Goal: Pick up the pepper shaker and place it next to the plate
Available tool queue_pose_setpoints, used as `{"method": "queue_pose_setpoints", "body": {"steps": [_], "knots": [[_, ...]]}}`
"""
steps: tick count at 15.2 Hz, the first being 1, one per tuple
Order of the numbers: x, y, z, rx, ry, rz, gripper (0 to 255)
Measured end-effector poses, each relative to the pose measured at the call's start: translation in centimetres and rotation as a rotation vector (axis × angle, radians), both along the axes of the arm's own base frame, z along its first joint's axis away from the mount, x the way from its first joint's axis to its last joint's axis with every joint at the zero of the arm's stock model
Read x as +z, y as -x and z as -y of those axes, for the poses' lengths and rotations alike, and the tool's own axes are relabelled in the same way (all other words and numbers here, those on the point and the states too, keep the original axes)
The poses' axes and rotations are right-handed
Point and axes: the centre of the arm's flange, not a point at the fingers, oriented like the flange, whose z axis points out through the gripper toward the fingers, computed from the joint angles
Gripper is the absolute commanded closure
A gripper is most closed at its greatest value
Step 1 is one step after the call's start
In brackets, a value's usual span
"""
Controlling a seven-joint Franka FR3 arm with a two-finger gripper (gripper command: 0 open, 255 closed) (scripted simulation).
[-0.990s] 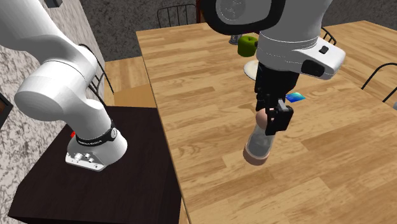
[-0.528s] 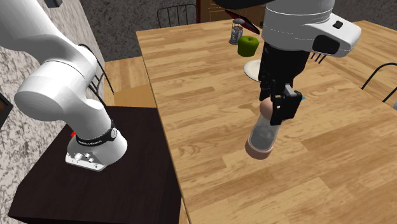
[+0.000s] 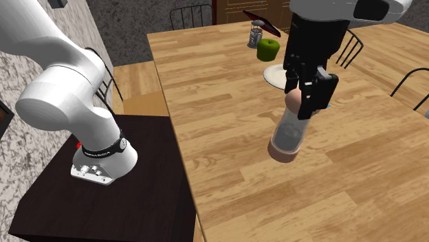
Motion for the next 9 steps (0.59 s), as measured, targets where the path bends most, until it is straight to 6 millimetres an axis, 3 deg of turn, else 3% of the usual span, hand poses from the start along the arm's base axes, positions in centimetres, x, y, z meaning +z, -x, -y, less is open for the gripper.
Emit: {"method": "queue_pose_setpoints", "body": {"steps": [9], "knots": [[4.7,-0.1,0.1,0.0,0.0,0.0,255]]}}
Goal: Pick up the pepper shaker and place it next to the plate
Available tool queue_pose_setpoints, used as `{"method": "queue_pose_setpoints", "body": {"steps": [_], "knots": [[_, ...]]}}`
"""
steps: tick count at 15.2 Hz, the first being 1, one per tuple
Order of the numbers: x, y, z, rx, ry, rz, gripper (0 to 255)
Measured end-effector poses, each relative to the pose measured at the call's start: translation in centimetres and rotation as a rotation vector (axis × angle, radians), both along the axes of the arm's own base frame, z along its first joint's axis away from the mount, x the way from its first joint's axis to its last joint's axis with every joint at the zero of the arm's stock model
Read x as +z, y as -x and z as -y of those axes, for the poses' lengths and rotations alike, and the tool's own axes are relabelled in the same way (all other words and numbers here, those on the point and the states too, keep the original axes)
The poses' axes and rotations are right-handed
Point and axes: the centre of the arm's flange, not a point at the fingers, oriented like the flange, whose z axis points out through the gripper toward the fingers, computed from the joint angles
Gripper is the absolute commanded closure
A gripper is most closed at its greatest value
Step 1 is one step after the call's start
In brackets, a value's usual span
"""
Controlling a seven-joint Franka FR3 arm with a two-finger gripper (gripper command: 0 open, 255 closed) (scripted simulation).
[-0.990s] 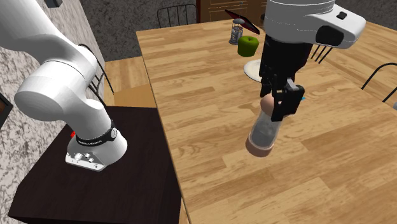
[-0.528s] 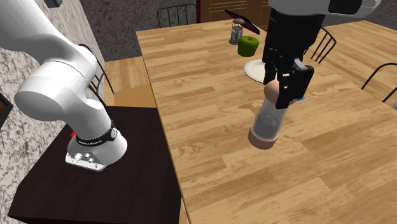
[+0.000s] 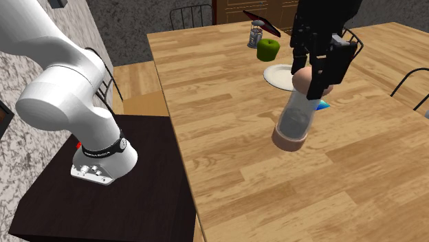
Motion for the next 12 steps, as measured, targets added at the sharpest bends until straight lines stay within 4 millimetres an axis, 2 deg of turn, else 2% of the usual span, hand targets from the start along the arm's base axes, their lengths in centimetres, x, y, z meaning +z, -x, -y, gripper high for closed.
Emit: {"method": "queue_pose_setpoints", "body": {"steps": [12], "knots": [[6.3,0.0,0.0,0.0,0.0,0.0,255]]}}
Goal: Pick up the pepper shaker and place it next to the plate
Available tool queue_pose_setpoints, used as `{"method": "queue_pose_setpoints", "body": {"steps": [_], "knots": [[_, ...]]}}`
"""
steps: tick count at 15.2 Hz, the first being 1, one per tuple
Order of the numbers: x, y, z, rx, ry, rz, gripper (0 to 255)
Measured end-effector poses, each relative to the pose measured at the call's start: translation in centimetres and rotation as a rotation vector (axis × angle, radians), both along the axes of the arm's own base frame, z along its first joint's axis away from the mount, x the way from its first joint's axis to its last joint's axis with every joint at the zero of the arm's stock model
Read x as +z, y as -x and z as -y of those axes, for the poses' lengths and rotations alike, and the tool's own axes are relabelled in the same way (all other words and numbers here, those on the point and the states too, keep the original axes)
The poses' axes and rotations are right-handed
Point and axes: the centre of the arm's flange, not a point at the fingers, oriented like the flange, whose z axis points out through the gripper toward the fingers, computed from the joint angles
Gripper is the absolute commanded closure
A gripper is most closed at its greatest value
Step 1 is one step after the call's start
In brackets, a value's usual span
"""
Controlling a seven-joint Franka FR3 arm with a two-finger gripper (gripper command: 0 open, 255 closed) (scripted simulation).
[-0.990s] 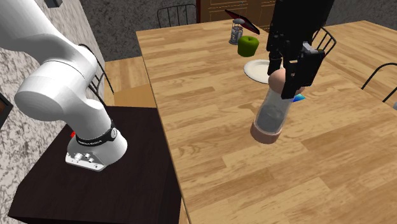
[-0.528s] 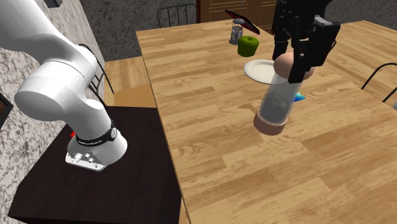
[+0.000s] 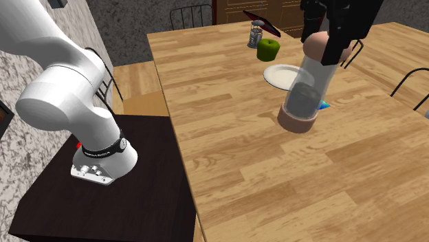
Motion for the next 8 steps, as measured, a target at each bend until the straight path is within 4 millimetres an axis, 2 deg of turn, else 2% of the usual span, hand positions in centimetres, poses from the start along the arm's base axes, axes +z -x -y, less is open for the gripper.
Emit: {"method": "queue_pose_setpoints", "body": {"steps": [4,5,8], "knots": [[2.0,0.1,0.1,0.0,0.0,0.0,255],[1.9,-0.2,-0.4,0.0,0.0,0.0,255],[0.8,-1.2,-3.3,0.001,0.0,-0.001,255]]}}
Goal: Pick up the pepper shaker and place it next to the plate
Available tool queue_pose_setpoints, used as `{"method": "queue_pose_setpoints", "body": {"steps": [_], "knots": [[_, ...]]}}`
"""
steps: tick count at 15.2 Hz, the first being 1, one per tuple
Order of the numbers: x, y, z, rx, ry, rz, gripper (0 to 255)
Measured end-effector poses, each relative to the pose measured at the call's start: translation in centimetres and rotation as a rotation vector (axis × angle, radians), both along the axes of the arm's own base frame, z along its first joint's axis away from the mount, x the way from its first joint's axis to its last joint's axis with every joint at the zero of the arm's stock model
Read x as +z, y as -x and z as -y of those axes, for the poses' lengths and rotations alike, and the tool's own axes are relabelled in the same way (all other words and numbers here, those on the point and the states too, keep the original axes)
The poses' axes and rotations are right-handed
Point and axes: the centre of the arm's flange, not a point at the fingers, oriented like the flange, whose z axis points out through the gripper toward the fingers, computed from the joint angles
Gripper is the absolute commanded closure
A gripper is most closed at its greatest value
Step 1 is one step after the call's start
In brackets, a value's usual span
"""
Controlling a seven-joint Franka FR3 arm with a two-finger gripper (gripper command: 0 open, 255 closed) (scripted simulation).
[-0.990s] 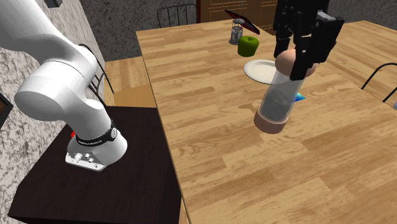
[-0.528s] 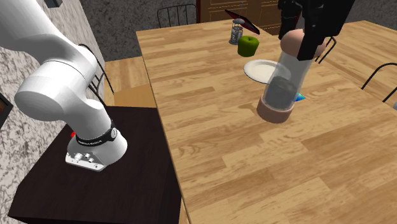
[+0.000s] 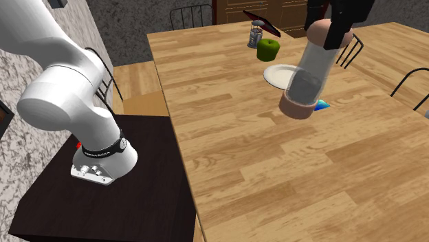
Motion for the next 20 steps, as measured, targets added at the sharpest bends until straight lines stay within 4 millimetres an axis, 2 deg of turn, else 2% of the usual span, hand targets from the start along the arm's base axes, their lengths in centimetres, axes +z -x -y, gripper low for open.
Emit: {"method": "queue_pose_setpoints", "body": {"steps": [20], "knots": [[-10.2,-8.1,-22.8,0.0,0.0,0.0,255]]}}
